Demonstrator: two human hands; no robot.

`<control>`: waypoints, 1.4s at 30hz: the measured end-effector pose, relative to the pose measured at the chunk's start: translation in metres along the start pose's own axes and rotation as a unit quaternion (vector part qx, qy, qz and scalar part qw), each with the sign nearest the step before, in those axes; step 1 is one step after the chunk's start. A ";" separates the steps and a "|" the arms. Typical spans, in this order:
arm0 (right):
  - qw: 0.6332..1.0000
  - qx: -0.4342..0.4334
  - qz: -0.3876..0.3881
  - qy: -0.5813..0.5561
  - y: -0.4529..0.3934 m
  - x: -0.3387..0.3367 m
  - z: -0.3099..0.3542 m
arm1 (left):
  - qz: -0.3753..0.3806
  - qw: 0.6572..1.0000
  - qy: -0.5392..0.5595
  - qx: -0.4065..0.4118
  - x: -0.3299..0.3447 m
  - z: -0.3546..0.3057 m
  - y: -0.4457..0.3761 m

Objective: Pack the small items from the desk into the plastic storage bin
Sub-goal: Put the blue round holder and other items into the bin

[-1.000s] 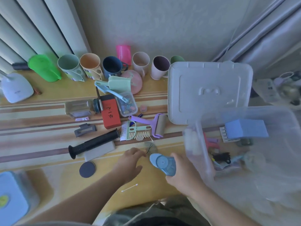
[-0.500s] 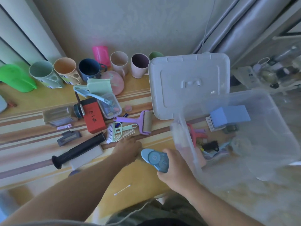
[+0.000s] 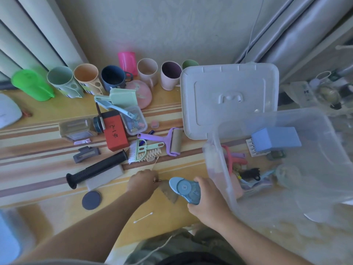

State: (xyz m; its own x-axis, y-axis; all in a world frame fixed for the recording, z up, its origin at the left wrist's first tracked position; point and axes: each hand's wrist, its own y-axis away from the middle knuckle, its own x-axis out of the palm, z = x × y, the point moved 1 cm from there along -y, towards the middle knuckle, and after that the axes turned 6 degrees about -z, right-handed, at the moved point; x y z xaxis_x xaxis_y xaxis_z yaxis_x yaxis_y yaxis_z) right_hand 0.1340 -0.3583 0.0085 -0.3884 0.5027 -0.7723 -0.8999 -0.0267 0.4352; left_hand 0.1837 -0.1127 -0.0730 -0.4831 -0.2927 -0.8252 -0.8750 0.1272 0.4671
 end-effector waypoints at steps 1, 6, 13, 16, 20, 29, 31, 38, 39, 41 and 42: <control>1.000 0.002 -0.003 -0.005 0.001 0.001 -0.001 | 0.001 1.000 0.018 -0.008 0.000 -0.002 -0.001; 1.000 0.002 -0.002 -0.014 0.007 0.005 0.001 | 0.059 0.998 0.028 0.026 0.008 -0.019 -0.003; 0.999 0.005 -0.012 -0.037 0.007 0.003 0.004 | 0.047 0.995 -0.073 0.044 0.014 -0.025 -0.004; 0.999 0.003 -0.019 -0.039 0.007 0.004 0.005 | 0.034 0.994 -0.094 0.046 0.015 -0.027 -0.006; 0.999 0.002 -0.020 -0.032 0.005 0.005 0.003 | 0.040 0.994 -0.064 0.076 0.012 -0.024 -0.010; 0.990 -0.115 -0.044 -0.072 0.001 -0.026 0.049 | 0.029 0.978 0.207 -0.007 -0.045 -0.004 0.007; 0.976 -0.186 -0.065 -0.092 0.001 -0.050 0.071 | -0.025 0.974 0.225 -0.022 -0.082 -0.002 0.012; 0.939 -0.262 -0.219 -0.041 -0.027 -0.170 0.048 | -0.163 0.913 0.372 -0.016 -0.174 -0.065 0.025; 0.942 -0.235 -0.237 -0.026 -0.033 -0.184 0.027 | -0.169 0.909 0.380 -0.006 -0.179 -0.081 0.024; 0.952 -0.163 -0.258 0.016 -0.048 -0.207 -0.026 | -0.164 0.899 0.405 0.012 -0.182 -0.117 0.022; 0.958 -0.124 -0.256 0.042 -0.055 -0.214 -0.055 | -0.157 0.893 0.423 0.013 -0.180 -0.135 0.020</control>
State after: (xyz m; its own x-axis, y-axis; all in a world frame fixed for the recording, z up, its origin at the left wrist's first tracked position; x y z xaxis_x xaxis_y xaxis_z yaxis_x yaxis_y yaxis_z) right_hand 0.2554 -0.5119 0.1241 0.1105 0.4336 -0.8943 -0.9922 -0.0044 -0.1247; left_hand 0.2572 -0.1855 0.1276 -0.0271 -0.9267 -0.3748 -0.9687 -0.0683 0.2388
